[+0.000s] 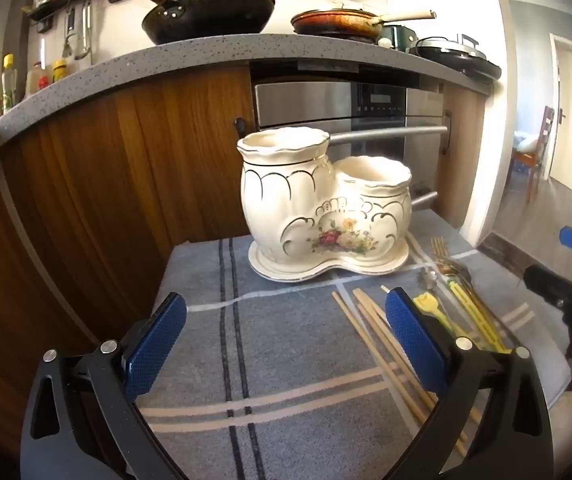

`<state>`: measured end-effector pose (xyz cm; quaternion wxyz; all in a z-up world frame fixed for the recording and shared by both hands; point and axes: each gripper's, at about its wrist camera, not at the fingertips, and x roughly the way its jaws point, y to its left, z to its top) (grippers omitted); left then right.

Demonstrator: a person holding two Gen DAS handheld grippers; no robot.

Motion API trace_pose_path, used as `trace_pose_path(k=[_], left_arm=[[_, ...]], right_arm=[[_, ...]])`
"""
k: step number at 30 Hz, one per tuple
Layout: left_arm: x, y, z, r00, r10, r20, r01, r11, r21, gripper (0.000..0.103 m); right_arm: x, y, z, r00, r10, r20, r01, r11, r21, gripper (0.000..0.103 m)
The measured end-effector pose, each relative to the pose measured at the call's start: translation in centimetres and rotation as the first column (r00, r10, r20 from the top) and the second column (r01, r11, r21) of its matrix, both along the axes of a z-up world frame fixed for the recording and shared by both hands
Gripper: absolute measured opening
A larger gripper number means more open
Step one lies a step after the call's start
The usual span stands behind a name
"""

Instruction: Organize utensils

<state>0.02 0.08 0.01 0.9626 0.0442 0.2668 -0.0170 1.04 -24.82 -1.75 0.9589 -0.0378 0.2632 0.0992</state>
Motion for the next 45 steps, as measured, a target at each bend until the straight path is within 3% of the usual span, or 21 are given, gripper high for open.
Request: trace_pose_path(k=[9,14,38,45], left_arm=[[-0.5,-1.0,0.0,1.000,0.001,0.001,-0.001,0.999,0.038,0.099],[0.1,-0.3,-0.2,1.000,-0.010,-0.007,0.010,1.000,0.007,0.099],[-0.3,-1.7,-0.4,1.000,-0.011,-0.021,0.011,1.000,0.001,0.099],[0.1,-0.4,-0.2,1.000,-0.015,-0.024,0.015,1.000,0.005,0.099]], right_arm=[[0.1,0.0,-0.2,1.000,-0.001,-0.009,0.001,1.000,0.005,0.098],[0.2,0.1,-0.1,1.000,-0.002,-0.012,0.002,1.000,0.003,0.097],[0.2,0.0,-0.5,1.000,-0.006,-0.020,0.006,1.000,0.003,0.098],[0.3,0.0,-0.6,1.000,-0.006,-0.027,0.006,1.000,-0.001,0.098]])
